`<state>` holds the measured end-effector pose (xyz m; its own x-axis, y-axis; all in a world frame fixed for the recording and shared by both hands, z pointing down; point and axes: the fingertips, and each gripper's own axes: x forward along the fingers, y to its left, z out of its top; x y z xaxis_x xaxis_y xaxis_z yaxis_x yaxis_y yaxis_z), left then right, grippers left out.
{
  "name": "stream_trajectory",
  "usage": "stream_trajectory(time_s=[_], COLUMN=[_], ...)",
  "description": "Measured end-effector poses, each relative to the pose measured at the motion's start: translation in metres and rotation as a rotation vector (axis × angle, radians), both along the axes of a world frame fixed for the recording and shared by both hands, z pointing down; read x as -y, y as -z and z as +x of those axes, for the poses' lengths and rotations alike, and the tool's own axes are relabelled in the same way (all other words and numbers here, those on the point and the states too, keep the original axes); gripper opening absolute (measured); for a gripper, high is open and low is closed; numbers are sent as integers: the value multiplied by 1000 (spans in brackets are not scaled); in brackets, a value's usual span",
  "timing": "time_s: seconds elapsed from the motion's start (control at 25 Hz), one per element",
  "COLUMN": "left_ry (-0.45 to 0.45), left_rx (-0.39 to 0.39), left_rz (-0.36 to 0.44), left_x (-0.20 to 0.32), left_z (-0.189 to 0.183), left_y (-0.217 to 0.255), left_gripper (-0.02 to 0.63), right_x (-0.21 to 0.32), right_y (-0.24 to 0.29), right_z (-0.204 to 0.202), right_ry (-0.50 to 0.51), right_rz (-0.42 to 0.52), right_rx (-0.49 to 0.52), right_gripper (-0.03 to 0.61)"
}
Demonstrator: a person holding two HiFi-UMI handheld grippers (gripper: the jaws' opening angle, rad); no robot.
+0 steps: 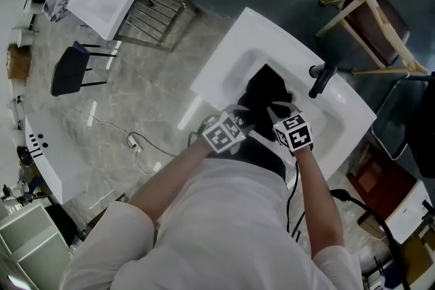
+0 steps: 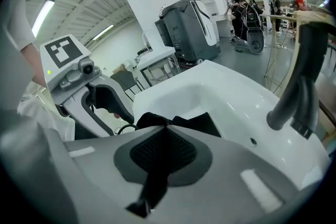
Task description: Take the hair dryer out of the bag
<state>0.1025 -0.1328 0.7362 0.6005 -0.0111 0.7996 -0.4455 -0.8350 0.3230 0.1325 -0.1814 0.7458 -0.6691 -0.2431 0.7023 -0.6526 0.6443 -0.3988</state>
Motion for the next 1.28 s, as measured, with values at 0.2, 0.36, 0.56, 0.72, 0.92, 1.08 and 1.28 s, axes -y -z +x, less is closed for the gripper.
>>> stream_trajectory(time_s=[0.2, 0.36, 0.56, 0.72, 0.92, 1.08, 1.28], left_ry=[-56, -34, 33, 95, 178, 170, 169], left_rx=[29, 104, 219, 259, 351, 419, 381], left_rz=[27, 56, 21, -98, -167, -157, -162], left_x=[7, 20, 27, 18, 13, 16, 19], left_z=[17, 18, 10, 10, 4, 3, 3], left_y=[-22, -41, -67, -89, -112, -121, -115], left_gripper=[179, 201, 231, 284, 278, 260, 247], right_x=[9, 12, 10, 8, 1, 1, -5], right_y=[10, 12, 9, 2, -5, -13, -25], right_z=[-6, -7, -5, -5, -6, 1, 10], right_ry=[5, -7, -19, -39, -51, -91, -138], right_rz=[18, 19, 4, -16, -39, -64, -98], right_rx=[17, 31, 36, 38, 36, 22, -3], right_gripper=[12, 12, 12, 12, 12, 12, 12])
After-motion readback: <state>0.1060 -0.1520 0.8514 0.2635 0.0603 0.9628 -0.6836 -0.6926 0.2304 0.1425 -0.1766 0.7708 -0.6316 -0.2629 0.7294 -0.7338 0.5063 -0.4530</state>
